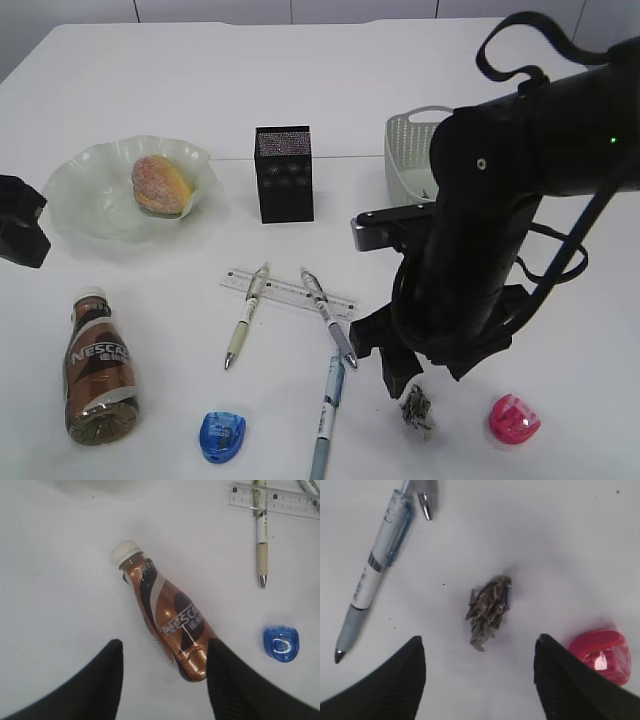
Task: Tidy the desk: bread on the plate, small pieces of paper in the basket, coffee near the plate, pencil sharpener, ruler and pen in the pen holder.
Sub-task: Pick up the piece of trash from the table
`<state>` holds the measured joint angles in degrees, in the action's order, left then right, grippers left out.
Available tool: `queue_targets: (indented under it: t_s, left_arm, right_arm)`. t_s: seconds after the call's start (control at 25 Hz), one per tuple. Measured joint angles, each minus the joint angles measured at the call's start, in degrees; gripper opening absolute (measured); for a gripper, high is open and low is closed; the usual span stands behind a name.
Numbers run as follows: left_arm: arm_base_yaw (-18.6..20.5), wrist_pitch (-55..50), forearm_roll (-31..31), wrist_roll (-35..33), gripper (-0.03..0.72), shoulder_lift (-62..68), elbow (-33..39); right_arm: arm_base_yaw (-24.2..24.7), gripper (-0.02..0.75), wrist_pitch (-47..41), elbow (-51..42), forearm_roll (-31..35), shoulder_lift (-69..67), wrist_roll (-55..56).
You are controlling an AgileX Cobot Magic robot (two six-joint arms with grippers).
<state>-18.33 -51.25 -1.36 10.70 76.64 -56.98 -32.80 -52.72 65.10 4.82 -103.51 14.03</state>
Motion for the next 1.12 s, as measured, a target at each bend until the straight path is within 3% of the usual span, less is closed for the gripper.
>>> queue_targets:
  t_s: [1.12]
  left_arm:
    - [0.0,0.1,-0.1,0.0,0.386,0.0,0.0]
  right_arm:
    - [0.0,0.494,4.6,0.0,0.4,-9.4,0.1]
